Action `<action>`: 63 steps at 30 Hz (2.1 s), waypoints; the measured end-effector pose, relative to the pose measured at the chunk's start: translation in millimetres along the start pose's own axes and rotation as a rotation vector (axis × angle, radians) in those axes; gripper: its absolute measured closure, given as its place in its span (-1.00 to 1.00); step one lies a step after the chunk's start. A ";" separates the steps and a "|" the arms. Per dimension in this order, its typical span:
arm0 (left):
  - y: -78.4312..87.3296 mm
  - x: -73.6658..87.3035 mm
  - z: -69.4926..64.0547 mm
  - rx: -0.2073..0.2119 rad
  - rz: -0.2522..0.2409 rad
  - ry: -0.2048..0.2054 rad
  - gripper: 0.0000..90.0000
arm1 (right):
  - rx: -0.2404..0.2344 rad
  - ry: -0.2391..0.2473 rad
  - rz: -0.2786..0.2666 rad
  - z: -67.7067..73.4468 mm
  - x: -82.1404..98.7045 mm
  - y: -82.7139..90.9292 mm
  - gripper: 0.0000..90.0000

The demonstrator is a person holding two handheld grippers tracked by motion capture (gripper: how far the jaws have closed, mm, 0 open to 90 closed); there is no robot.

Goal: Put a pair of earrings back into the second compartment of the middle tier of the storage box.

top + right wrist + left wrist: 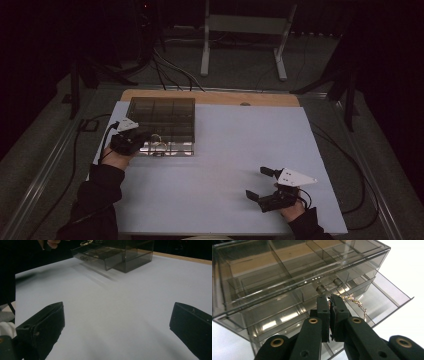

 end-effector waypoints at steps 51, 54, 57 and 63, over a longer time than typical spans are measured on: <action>20.5 -4.1 -33.1 0.145 -0.072 0.016 -0.73 | 0.000 0.004 -0.001 0.6 -0.2 1.3 -1.00; 23.1 -1.5 -36.6 0.176 -0.079 0.011 -0.96 | 0.001 0.007 -0.006 0.8 -0.8 1.6 -1.00; 26.5 1.2 -39.7 0.209 -0.094 0.016 -0.98 | 0.000 0.002 -0.001 0.4 -0.2 1.2 -1.00; 32.7 11.5 -49.0 0.248 -0.090 0.000 -0.98 | 0.001 0.002 -0.001 0.4 0.0 1.0 -1.00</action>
Point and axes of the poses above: each handheld gripper's, and its own axes: y roughly backward along the jaws, x roughly out of its underside, z roughly to its left, the point moved 8 cm from there along -y, roughly forward along the jaws, and after that the axes turned 3 degrees about -y, right-handed, at the moved point
